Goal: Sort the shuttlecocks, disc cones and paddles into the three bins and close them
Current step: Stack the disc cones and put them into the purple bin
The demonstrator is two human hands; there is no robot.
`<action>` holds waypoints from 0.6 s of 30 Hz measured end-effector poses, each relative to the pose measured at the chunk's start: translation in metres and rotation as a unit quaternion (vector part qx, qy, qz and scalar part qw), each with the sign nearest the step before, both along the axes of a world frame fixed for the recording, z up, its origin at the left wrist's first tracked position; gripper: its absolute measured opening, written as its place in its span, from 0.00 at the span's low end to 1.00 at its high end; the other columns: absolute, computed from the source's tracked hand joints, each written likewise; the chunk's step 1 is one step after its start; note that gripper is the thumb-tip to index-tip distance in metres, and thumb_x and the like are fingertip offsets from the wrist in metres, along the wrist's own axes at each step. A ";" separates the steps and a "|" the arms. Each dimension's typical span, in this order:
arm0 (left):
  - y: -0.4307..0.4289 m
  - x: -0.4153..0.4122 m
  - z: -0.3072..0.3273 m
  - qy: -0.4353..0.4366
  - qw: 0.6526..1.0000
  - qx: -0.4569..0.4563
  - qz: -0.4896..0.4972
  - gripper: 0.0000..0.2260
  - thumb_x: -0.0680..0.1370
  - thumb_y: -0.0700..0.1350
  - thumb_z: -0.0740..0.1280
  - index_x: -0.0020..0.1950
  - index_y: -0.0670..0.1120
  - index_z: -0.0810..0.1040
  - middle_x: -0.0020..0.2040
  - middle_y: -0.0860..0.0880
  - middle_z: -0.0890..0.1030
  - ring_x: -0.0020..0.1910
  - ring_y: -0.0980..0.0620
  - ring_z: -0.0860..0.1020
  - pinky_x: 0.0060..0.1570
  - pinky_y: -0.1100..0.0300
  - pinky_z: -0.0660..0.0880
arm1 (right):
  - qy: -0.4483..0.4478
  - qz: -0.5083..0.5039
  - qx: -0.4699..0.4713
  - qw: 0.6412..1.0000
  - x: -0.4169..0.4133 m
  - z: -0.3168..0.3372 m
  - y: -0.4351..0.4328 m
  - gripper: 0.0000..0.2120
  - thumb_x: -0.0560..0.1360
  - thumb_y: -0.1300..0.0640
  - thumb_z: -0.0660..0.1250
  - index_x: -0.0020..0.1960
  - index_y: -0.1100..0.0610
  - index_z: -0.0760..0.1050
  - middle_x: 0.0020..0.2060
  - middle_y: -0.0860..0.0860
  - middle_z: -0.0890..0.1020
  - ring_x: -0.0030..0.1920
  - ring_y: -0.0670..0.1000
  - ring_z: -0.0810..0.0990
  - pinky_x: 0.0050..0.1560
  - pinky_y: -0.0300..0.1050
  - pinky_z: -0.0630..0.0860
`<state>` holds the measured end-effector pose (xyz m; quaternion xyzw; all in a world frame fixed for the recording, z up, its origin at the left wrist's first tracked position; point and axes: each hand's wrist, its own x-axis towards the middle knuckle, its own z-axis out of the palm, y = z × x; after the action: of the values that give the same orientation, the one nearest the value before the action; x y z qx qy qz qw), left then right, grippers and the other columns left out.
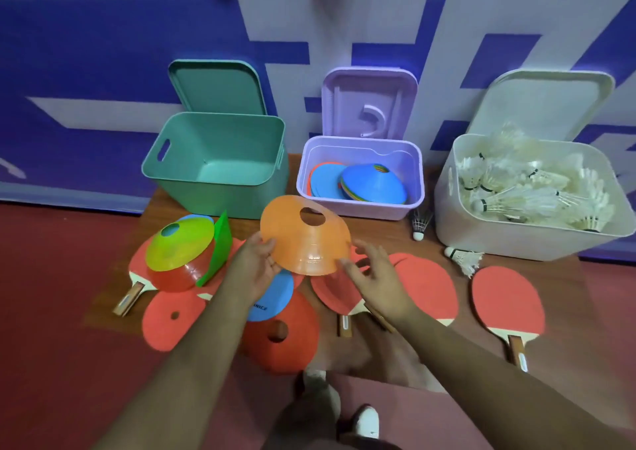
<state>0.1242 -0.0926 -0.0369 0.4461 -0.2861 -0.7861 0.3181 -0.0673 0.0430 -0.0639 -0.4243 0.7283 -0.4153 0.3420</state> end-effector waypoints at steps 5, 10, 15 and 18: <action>0.030 0.039 -0.008 0.000 1.000 0.013 0.008 0.14 0.80 0.34 0.58 0.63 0.44 0.73 0.52 0.46 0.83 0.45 0.50 0.83 0.41 0.54 0.81 | -0.377 -0.094 0.146 0.910 0.030 0.002 -0.006 0.22 0.75 0.45 0.68 0.57 0.62 0.76 0.45 0.57 0.84 0.40 0.52 0.82 0.41 0.47 0.79; 0.018 0.077 -0.013 -0.183 0.981 -0.066 -0.018 0.08 0.80 0.34 0.61 0.54 0.44 0.76 0.49 0.40 0.79 0.39 0.49 0.80 0.36 0.58 0.79 | -0.554 -0.115 0.093 0.819 0.055 0.009 -0.033 0.13 0.79 0.66 0.61 0.63 0.65 0.72 0.54 0.64 0.82 0.51 0.60 0.83 0.49 0.57 0.82; -0.033 0.135 -0.010 -0.390 0.897 -0.204 0.042 0.05 0.77 0.34 0.63 0.47 0.42 0.76 0.38 0.44 0.78 0.37 0.49 0.75 0.34 0.62 0.70 | -0.566 -0.096 0.063 0.816 0.076 0.020 -0.077 0.09 0.80 0.68 0.58 0.58 0.60 0.72 0.47 0.60 0.82 0.42 0.55 0.84 0.44 0.54 0.83; -0.083 0.178 -0.028 -0.494 0.840 -0.219 0.051 0.01 0.74 0.40 0.65 0.44 0.45 0.76 0.40 0.43 0.79 0.42 0.44 0.78 0.39 0.57 0.70 | -0.570 -0.095 0.051 0.815 0.091 0.022 -0.104 0.09 0.80 0.68 0.58 0.57 0.60 0.73 0.44 0.59 0.83 0.40 0.54 0.84 0.39 0.50 0.83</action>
<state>0.3021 -0.1760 -0.0647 0.7078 -0.5469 -0.3613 0.2633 0.0238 -0.0614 -0.0423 -0.0228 0.4600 -0.5756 0.6757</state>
